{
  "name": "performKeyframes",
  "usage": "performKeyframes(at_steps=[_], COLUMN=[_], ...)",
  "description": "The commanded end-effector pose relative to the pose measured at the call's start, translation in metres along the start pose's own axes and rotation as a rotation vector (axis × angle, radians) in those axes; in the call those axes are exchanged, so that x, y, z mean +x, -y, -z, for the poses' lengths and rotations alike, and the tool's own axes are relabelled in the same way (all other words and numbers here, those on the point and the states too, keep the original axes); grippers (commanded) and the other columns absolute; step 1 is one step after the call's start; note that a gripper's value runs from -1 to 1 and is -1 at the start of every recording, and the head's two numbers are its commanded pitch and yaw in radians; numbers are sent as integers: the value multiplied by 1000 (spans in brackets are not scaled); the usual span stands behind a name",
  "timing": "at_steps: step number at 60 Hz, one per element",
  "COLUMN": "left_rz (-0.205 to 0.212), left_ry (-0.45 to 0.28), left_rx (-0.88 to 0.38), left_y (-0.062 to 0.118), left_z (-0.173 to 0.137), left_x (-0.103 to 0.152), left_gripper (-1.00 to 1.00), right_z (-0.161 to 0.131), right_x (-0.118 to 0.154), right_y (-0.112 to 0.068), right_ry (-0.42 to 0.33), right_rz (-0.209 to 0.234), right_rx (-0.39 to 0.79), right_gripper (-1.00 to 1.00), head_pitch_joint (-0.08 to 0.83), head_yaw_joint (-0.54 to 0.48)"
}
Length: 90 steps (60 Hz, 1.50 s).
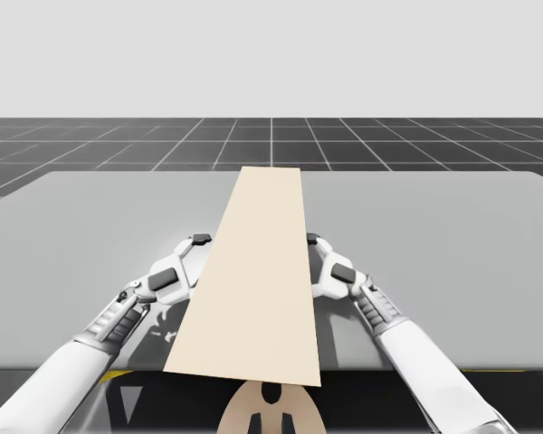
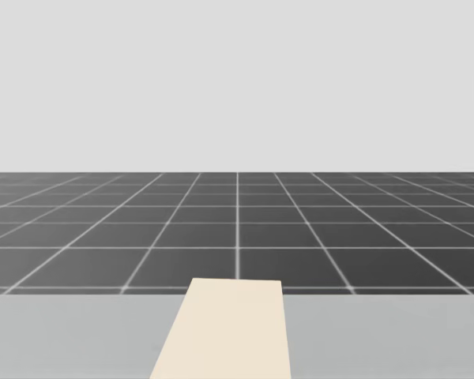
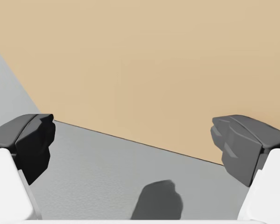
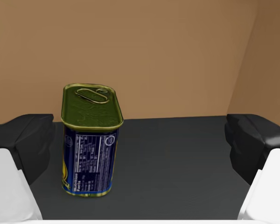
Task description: Retrieve the object from inside the box.
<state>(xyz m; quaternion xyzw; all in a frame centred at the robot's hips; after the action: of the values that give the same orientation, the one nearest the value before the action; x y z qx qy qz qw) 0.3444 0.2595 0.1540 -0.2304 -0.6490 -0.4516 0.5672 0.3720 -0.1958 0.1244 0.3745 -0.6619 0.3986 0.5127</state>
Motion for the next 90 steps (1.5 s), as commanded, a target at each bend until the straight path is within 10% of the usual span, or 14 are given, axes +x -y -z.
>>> performKeyframes(at_steps=[1, 29, 33, 34, 51, 90], left_rz=[1, 21, 24, 24, 29, 19], left_ry=[-2, -4, -5, -6, -11, -3], left_rx=[-19, -31, -29, -29, -25, 12], left_y=[7, 11, 11, 11, 10, 3], left_z=[4, 4, 4, 3, 4, 0], left_x=[-3, -1, -1, -1, -2, -3], left_gripper=[-1000, -1000, -1000, -1000, -1000, -1000], right_z=[35, 95, 98, 97, 58, -141], right_x=[-24, -67, -68, -69, -65, -10], right_y=[-5, -21, -23, -25, -19, 43], right_ry=[78, 135, 162, 153, 103, 70], right_rz=[-4, 96, 96, 107, 64, -126], right_rx=[104, 226, 155, 168, 105, -223], right_gripper=[-1000, -1000, 289, 1000, 1000, 1000], head_pitch_joint=[27, 43, 41, 41, 40, 35], head_yaw_joint=[2, 3, 5, 6, 1, -4])
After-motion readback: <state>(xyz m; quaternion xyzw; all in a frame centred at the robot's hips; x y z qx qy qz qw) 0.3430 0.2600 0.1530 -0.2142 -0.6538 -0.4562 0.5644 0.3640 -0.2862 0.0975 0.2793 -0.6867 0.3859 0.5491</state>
